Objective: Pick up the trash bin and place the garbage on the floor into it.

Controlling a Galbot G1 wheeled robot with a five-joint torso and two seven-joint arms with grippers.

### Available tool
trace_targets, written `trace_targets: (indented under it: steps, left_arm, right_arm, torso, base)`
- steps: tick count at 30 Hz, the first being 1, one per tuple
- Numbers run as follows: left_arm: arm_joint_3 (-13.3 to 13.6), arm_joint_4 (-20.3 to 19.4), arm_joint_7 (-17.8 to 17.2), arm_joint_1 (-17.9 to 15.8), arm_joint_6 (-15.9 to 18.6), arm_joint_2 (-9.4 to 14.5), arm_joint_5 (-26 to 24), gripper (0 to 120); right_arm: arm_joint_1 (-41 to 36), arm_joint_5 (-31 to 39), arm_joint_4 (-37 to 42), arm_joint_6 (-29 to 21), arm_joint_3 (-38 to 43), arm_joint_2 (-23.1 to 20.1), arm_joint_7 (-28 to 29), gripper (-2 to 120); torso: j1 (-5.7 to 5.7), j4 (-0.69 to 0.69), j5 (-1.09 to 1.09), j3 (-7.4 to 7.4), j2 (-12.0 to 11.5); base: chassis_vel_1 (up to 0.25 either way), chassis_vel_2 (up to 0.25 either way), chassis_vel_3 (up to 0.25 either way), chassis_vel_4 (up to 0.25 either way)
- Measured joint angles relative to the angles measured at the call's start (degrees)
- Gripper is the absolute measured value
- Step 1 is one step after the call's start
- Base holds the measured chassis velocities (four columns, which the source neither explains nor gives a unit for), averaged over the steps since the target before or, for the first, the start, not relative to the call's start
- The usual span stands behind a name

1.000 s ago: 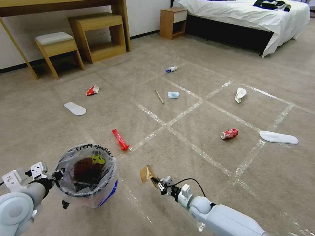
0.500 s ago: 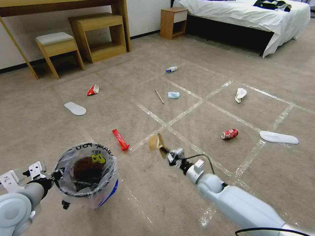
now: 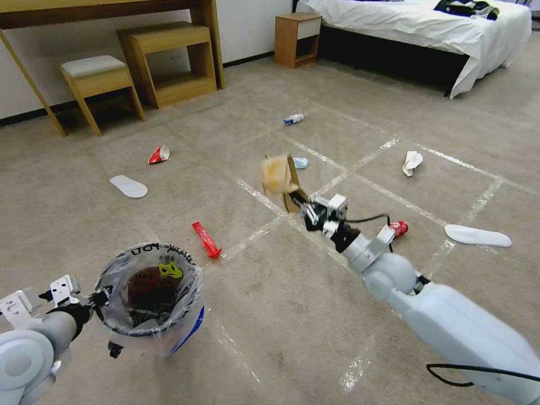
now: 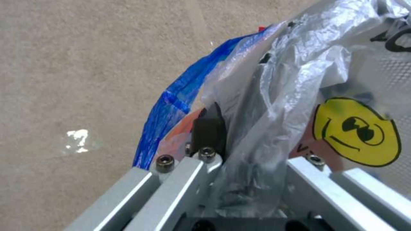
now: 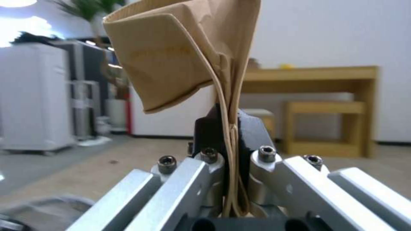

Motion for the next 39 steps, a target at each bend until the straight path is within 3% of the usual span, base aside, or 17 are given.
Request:
trace_targets:
  steps: [6, 18, 39]
  left_arm:
    - [-0.2, -0.5, 0.5, 0.5, 0.0, -1.8, 0.1, 0]
    - [0.3, -0.1, 0.8, 0.2, -0.1, -3.9, 1.2, 0]
    - [0.4, -0.4, 0.9, 0.5, 0.1, -4.9, 1.6, 0]
  right_arm:
    - [6.5, 2.0, 2.7, -0.5, -9.0, 1.8, -3.4, 1]
    - [17.8, 2.5, -2.3, 0.3, -25.1, 9.3, -7.1, 1]
    - [19.4, 0.4, -11.9, 1.3, -35.5, 18.8, -8.2, 1]
  torso:
    - [0.0, 0.01, 0.01, 0.0, 0.0]
    - [0.0, 0.01, 0.0, 0.0, 0.0]
    - [0.0, 0.01, 0.01, 0.0, 0.0]
  base:
    - [0.0, 0.0, 0.0, 0.0]
    - [0.0, 0.0, 0.0, 0.0]
    - [0.0, 0.0, 0.0, 0.0]
